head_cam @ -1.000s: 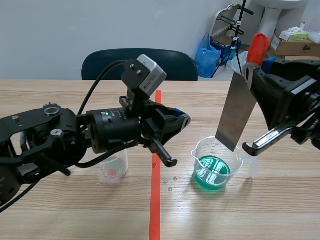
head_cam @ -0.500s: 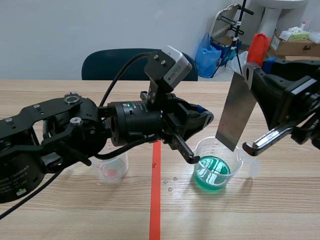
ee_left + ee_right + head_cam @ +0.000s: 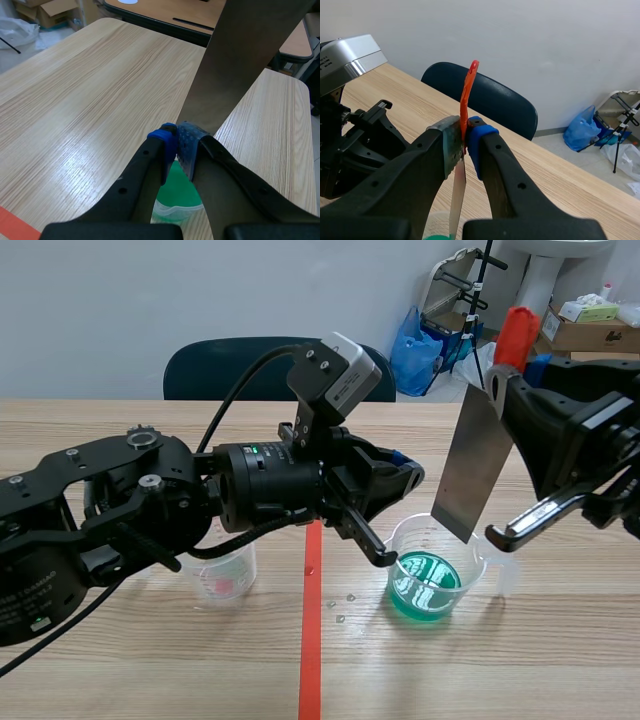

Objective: Do the redox reaction experiment

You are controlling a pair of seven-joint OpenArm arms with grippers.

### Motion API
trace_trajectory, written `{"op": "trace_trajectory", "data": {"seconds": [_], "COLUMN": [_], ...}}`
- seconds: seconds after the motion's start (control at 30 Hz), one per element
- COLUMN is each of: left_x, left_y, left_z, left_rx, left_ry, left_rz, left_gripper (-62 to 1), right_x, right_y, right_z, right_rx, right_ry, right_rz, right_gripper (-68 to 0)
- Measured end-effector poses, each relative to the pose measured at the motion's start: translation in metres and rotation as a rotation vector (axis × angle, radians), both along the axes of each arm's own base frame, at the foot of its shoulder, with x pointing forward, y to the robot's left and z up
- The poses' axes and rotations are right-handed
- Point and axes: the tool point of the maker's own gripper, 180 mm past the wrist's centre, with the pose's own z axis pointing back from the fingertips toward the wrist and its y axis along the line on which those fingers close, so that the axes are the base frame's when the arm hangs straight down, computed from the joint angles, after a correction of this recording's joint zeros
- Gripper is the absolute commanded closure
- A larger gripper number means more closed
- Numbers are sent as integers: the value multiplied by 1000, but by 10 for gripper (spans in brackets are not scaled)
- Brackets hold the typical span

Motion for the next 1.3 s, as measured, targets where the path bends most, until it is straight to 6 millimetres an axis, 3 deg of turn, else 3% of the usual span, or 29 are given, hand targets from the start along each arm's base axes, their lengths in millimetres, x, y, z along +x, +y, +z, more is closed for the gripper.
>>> {"op": "trace_trajectory", "data": {"seconds": [0.3,0.43,0.53,0.63,0.7,0.8,1.0,1.3], "left_x": [0,3,14,23,18,-4,-63,-169], "left_y": [1,15,51,110,147,186,242,287], "left_z": [-1,-9,-17,-19,-17,-16,-25,-30], "left_rx": [3,52,80,101,119,139,110,154], "left_ry": [0,-21,-15,-35,-50,-53,9,18], "left_rz": [1,12,91,212,261,302,400,468], "left_gripper": [-19,-19,-19,-19,-19,-19,-19,-28], "right_x": [0,0,0,0,0,0,0,0], "right_y": [0,0,0,0,0,0,0,0], "right_z": [0,0,0,0,0,0,0,0], "right_rx": [0,0,0,0,0,0,0,0], "right_ry": [0,0,0,0,0,0,0,0], "right_rz": [0,0,0,0,0,0,0,0], "right_gripper": [-20,-20,-20,-20,-20,-20,-20,-20]}}
